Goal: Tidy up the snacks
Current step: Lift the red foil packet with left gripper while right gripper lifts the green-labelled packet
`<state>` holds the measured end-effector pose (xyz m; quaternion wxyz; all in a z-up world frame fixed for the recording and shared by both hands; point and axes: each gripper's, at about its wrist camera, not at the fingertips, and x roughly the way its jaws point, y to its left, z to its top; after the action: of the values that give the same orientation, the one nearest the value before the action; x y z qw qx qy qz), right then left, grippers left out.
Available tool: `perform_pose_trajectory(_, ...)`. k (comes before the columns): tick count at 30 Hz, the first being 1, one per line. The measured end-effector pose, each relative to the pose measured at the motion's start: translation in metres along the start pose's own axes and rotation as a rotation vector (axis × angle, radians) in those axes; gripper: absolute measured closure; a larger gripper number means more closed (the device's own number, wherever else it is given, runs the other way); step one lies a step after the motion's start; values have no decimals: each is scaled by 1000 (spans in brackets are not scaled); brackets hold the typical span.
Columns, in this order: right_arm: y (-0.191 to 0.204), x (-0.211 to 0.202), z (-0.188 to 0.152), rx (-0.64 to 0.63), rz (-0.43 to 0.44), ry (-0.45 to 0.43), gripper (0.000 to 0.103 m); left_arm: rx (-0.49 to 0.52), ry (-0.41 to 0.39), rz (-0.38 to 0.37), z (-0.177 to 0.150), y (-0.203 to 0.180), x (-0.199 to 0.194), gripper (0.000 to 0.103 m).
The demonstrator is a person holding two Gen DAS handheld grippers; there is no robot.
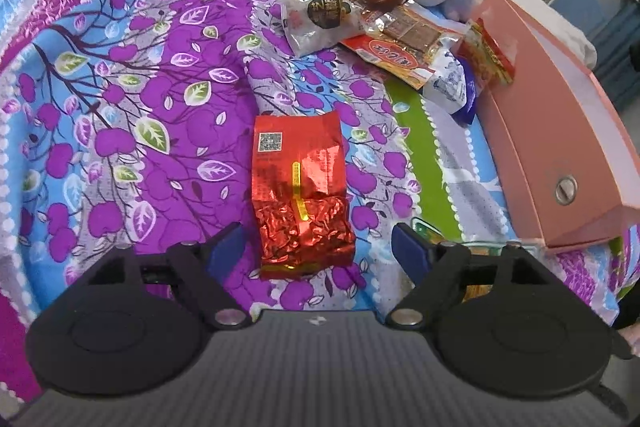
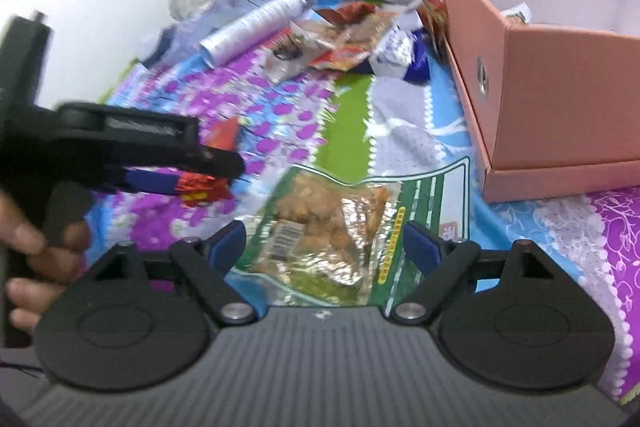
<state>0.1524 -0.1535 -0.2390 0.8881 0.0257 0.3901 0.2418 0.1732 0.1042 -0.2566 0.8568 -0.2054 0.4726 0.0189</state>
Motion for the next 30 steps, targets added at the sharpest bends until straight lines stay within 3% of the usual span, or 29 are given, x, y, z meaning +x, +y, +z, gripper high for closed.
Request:
perform_pose_trajectory(3,5,15,-1,-53,-35,5,14,18,0,10,0,0,4,21)
perform_pose_trajectory(4,7,17,0,-73,-36,0,7,24,-3,10,0,-1,4,23)
perform_pose_trajectory(7,16,27,-1,-151,-56,9,1,49,-5,33,0,-1,7,32)
perform_pose_trajectory(11,23,36,-2,-218,-52,25,1,64,-10,50,-1,-2,8,42)
perform_pose_trajectory(15,28,43,-1,-248,-61,42,1,65,-10,42,1,-1,7,44)
perform_pose_trajectory(20,25,34,1,-229,-48,37,31,55,-12,19,2,-1,1,45)
perform_pose_trajectory(23,24,29,3,-222,-39,37,43,57,-21,18,1,-4,-6,45)
perform_pose_trajectory(26,22,21,5,-204,-36,32,51,64,-34,6,1,-8,-16,45)
perform_pose_trajectory(30,22,6,9,-182,-40,4,54,75,-60,-4,2,-15,-33,45)
